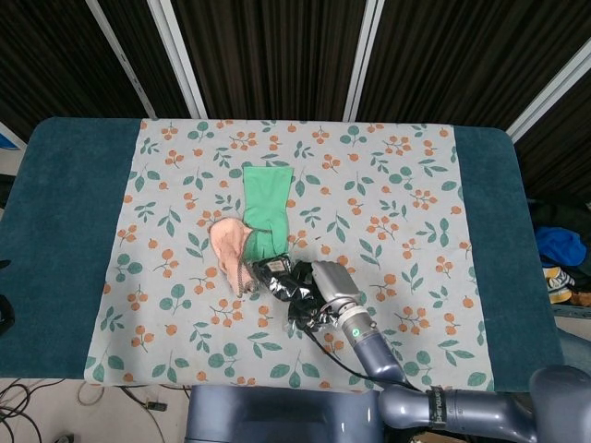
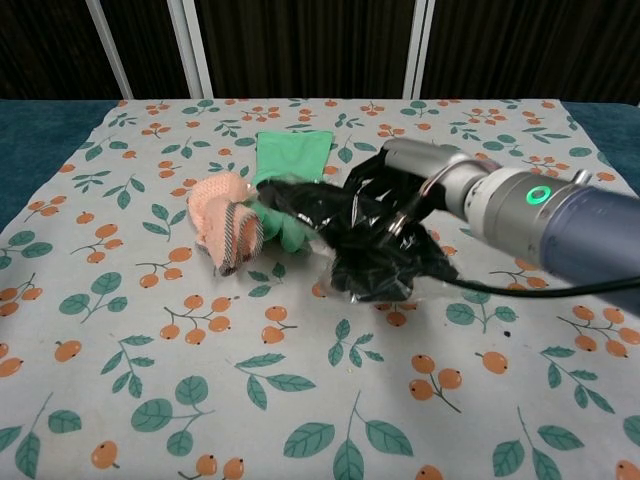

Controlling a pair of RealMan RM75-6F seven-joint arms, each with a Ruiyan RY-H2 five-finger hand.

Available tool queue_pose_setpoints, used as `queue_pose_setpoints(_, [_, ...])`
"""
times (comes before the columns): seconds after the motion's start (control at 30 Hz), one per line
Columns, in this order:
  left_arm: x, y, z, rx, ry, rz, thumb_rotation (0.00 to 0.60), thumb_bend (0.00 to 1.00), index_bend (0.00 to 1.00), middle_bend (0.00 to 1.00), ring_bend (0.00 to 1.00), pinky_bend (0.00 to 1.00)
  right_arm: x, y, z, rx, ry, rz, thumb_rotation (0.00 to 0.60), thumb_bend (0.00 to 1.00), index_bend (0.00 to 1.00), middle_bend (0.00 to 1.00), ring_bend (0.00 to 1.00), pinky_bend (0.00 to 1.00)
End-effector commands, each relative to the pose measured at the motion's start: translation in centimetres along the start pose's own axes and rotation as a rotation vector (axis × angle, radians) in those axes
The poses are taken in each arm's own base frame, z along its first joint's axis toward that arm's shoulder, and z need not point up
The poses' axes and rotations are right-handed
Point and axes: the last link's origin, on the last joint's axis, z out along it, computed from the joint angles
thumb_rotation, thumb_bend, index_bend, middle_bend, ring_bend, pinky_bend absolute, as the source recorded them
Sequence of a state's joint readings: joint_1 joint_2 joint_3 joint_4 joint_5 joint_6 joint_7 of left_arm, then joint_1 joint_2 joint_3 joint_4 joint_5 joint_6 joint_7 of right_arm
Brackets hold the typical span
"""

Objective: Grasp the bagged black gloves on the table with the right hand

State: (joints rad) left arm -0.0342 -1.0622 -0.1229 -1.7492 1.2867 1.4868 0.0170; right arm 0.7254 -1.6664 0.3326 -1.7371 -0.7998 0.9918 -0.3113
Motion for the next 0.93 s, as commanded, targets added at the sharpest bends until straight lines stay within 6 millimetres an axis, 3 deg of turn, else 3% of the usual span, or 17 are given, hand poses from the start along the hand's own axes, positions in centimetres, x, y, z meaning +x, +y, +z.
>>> queue_pose_setpoints(0.03, [0.0, 0.0, 0.0, 0.0, 0.0, -0.001, 0.6, 0.7, 0.21, 0.08, 0.09, 0.03, 3.4, -0.4, -0.4, 0.043, 0.034, 0.095, 0.6, 0.54, 0.56, 0.65, 0.67, 0.47])
queue_pose_setpoints(0.23, [0.0, 0.0, -0.1, 0.0, -0.002, 0.002, 0.6, 0.7, 0.21, 0.08, 0.09, 0.03, 8.3, 0.1, -0.4, 0.091, 0.07, 0.395, 0.6, 0.53, 0.56, 0.63, 0.66, 0.45])
queue_pose_setpoints(0.53, [0.0, 0.0, -0.1, 0.004, 0.001, -0.002, 0.6, 0.7, 0.21, 0.08, 0.09, 0.03, 14.5, 1.0, -0.9, 0.186, 0.166, 0.543, 0.6, 0.51, 0.56, 0.62, 0.65, 0.44])
queue_pose_setpoints(0.93, [-0.1, 0.0, -0.3, 0.002, 0.0, 0.0, 0.6, 0.7, 0.21, 0.08, 0.09, 0.03, 18.4, 1.8, -4.4, 0.369, 0.166, 0.8, 0.6, 0.51, 0.56, 0.61, 0.64, 0.43])
